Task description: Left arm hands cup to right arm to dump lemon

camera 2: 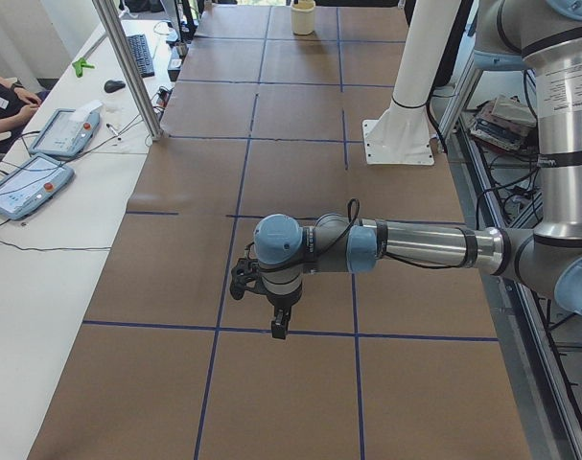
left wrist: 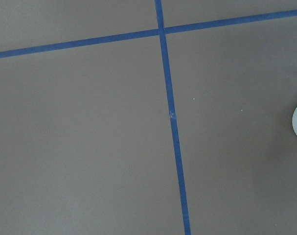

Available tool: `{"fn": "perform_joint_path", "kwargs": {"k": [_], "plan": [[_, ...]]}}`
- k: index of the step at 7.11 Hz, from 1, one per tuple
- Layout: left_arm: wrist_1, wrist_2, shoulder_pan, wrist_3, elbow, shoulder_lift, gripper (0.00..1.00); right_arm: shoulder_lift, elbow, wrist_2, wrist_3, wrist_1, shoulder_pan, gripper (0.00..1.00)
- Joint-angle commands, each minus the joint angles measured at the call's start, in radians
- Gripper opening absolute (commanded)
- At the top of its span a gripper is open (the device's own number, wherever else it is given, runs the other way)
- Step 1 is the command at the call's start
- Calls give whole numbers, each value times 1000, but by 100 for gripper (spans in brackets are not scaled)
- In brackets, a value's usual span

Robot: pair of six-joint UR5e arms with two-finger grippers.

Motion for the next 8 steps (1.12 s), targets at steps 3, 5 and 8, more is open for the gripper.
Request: {"fn": "perform_joint_path", "kwargs": {"k": [3,5,8], "plan": [[-29,10,-1,-3,-4,49,100,-33,16,2,3,0,26,100],[-32,12,2,-2,2,44,100,-33,17,2,2,1,26,100],[-34,9,4,1,10,43,100,-33,14,2,2,0,26,100]]}}
